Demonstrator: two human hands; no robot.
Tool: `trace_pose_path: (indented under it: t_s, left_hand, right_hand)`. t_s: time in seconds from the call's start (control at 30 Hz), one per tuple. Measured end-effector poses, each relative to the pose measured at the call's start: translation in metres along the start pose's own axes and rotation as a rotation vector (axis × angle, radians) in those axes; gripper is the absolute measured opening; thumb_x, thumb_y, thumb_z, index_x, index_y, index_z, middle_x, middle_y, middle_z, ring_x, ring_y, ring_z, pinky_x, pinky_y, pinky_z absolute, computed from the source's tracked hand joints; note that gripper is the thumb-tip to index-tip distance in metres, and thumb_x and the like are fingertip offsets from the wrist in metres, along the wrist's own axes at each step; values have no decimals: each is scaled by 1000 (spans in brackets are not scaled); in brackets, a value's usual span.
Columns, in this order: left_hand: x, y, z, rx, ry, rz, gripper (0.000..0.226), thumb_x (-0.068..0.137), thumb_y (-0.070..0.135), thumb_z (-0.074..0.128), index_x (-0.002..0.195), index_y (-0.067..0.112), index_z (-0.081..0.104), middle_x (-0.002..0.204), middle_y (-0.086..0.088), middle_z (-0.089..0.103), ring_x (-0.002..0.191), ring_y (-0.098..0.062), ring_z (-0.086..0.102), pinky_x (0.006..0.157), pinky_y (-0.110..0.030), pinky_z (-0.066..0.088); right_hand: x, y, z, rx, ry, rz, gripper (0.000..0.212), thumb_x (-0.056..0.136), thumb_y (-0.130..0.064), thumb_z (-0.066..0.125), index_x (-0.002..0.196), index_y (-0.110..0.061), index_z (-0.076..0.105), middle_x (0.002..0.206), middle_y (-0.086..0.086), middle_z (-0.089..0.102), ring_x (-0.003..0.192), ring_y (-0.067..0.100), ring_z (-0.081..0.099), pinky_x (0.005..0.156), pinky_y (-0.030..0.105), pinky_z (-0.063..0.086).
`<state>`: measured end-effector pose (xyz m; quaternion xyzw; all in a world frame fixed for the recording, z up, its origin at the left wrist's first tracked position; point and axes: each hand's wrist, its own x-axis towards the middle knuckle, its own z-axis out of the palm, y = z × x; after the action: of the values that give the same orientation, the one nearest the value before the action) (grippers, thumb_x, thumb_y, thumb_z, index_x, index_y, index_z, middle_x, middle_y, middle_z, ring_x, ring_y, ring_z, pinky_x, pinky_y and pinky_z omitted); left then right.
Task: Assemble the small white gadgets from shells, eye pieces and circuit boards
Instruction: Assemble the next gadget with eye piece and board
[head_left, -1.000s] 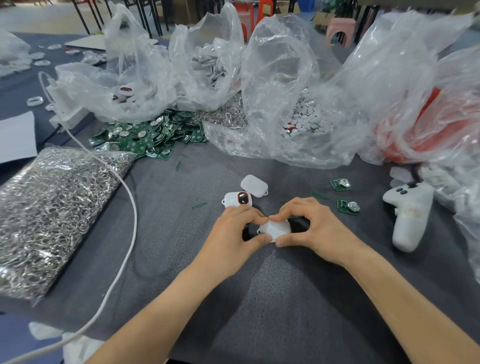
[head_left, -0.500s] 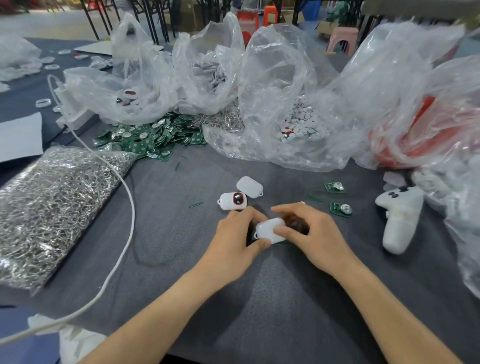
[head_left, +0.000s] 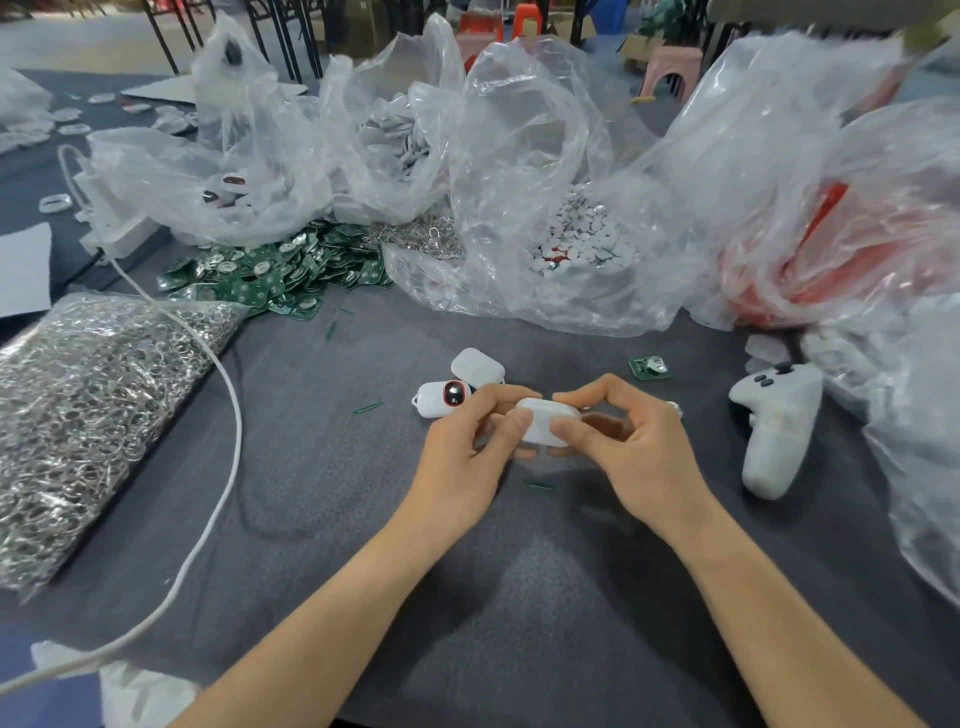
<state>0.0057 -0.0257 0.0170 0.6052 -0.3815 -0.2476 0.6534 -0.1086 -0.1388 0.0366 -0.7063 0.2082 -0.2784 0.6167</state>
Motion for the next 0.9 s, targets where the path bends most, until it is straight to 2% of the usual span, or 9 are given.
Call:
trace_pose_path:
  t_s: [0.23, 0.33, 0.53, 0.6, 0.7, 0.83, 0.9]
  left_hand:
    - [0, -1, -2, 45, 12, 21, 15, 93, 16, 53, 99, 21, 66, 94, 3, 72, 81, -14, 67, 72, -25, 55]
    - [-1, -2, -5, 62, 11, 24, 14, 91, 19, 54, 96, 18, 67, 94, 0, 72, 82, -16, 66, 75, -29, 55]
    - [-2, -3, -5, 124, 33, 48, 15, 90, 17, 53, 93, 10, 66, 90, 0, 71, 82, -21, 65, 77, -37, 55]
    - [-2, -3, -5, 128, 43, 55, 15, 90, 18, 53, 93, 11, 66, 89, 1, 70, 80, -21, 64, 76, -34, 54]
    - [-2, -1, -4, 82, 60, 41, 14, 91, 19, 52, 93, 14, 65, 88, 1, 70, 80, -25, 65, 77, -38, 54]
    - [-3, -2, -5, -23, 73, 17, 15, 97, 9, 51, 95, 20, 61, 92, 7, 71, 86, -14, 68, 79, -31, 56]
    - [-4, -3, -4, -38, 30, 0, 18, 96, 8, 52, 100, 21, 62, 98, 7, 71, 90, -16, 69, 80, -32, 57]
  right_hand:
    - [-1, 0, 2, 20, -17, -9, 10, 78, -1, 72, 84, -6, 66, 82, 0, 75, 73, 12, 71, 68, 19, 55]
    - [-2, 0, 3, 13, -27, 1, 10, 78, 0, 72, 84, -4, 65, 77, -3, 74, 68, 9, 70, 66, 14, 52]
    - [-3, -2, 7, -11, -15, -6, 19, 78, 2, 72, 75, -15, 62, 84, -9, 74, 69, 9, 70, 68, 20, 55]
    - [-3, -3, 8, -12, -4, -3, 15, 79, 0, 72, 78, -12, 63, 83, -6, 74, 69, 10, 70, 68, 21, 56]
    - [-2, -4, 11, 36, 16, 14, 8, 81, -3, 71, 86, -8, 68, 81, 3, 73, 69, 14, 70, 64, 18, 54]
    - [-3, -3, 17, 128, 56, 16, 16, 83, -1, 67, 95, -10, 71, 89, 4, 73, 80, 13, 69, 67, 19, 55]
    - [-4, -2, 17, 91, 76, 11, 16, 83, -3, 67, 96, -12, 71, 89, 3, 74, 82, 13, 70, 68, 19, 54]
